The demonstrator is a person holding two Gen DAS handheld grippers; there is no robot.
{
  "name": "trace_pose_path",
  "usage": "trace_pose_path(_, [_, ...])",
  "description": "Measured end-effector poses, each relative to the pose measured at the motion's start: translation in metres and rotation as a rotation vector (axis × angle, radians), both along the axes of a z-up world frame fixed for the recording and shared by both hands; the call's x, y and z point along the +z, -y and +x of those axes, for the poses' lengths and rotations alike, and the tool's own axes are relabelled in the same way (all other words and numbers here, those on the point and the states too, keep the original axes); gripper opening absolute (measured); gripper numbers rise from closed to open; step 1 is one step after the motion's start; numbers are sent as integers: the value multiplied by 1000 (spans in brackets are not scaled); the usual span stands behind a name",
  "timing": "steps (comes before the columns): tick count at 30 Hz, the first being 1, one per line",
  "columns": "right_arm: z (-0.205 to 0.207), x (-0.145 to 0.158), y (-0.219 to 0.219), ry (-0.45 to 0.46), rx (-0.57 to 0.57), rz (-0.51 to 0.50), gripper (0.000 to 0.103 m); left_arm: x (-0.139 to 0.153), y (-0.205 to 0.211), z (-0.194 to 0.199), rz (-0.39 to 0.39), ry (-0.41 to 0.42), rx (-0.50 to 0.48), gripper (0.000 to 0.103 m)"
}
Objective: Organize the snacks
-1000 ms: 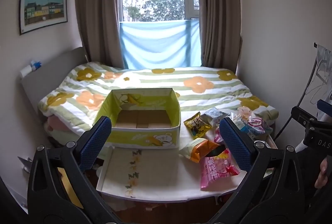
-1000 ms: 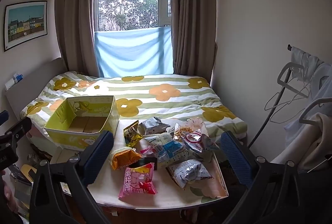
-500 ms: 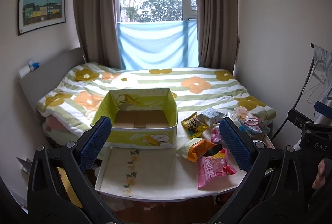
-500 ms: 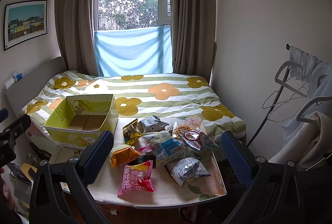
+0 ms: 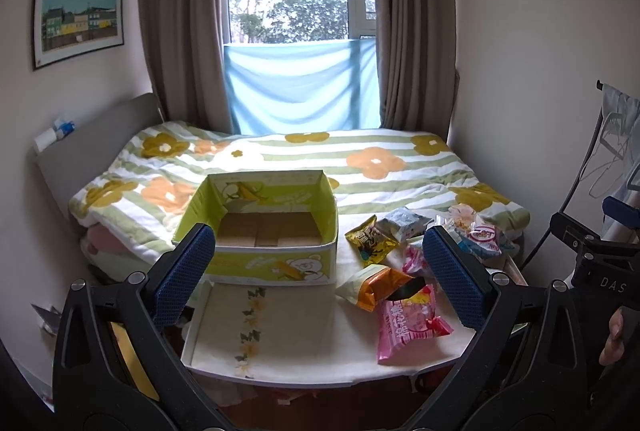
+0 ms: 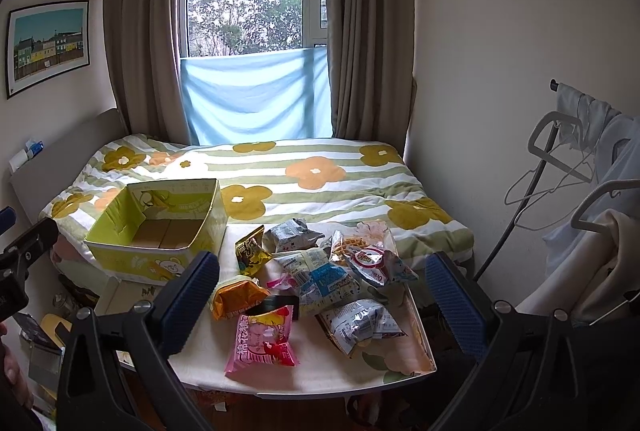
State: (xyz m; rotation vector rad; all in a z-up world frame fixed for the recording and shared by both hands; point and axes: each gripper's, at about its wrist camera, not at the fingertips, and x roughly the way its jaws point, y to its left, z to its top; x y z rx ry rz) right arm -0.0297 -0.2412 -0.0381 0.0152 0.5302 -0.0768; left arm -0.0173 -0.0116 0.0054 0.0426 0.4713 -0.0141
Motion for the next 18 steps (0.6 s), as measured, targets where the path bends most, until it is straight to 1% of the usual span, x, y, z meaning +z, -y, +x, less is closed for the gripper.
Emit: trace_pose_path(18, [1, 0, 3, 2, 1, 5, 103, -1, 2, -3, -6, -5, -3, 103])
